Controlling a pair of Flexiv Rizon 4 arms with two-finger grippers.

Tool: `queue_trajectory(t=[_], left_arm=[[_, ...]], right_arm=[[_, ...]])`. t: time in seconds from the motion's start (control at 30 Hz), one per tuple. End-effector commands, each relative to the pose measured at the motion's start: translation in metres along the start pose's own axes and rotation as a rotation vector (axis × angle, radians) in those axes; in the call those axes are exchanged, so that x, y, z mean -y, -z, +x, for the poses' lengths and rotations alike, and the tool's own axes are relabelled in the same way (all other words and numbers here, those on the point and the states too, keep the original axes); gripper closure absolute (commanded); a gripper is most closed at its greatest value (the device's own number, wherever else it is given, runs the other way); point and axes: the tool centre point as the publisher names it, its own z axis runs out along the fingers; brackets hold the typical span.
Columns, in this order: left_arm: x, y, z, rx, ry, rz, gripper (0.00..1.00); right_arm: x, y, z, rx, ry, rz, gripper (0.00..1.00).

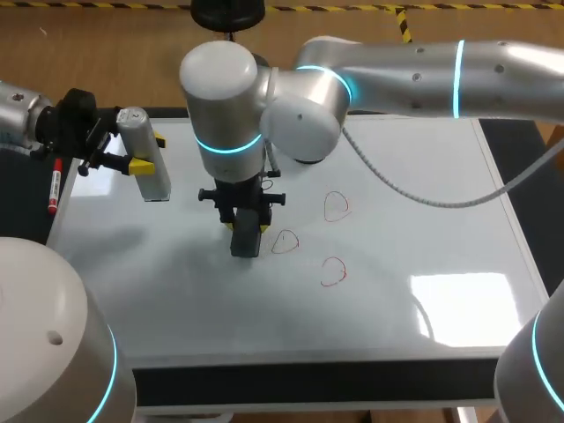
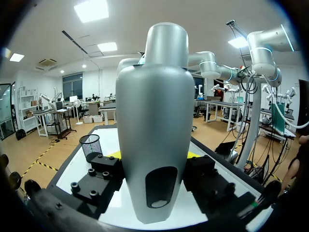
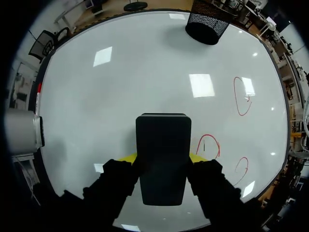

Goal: Pick up the inspection probe, press it on each red-marked spot on the whiteboard one by one, put down the probe, pick up the eraser, and wipe off all the red marks.

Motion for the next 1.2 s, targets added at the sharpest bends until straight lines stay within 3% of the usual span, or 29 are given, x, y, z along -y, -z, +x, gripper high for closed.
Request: queue_trajectory(t=[0.03,0.33,0.8,1.2], left_arm=[[0.001,0.001,0.0,-0.002,-0.001,0.0,1.0],[0.001,0.001,0.0,-0.002,-0.001,0.0,1.0],[0.001,0.001,0.0,-0.002,-0.001,0.0,1.0],[0.001,0.001,0.0,-0.002,-0.001,0.0,1.0]], right_arm=[[0.011,-0.004,0.007,0.0,-0.019,-0.016,1.0],[0.031,-0.015,0.008,-0.026,-0.033,-0.004,1.0],[0.052,-0.022,-0.022,-0.014,-0.1,0.013,1.0],[0.048,-0.038,-0.049,-0.035,-0.128,0.062,1.0]])
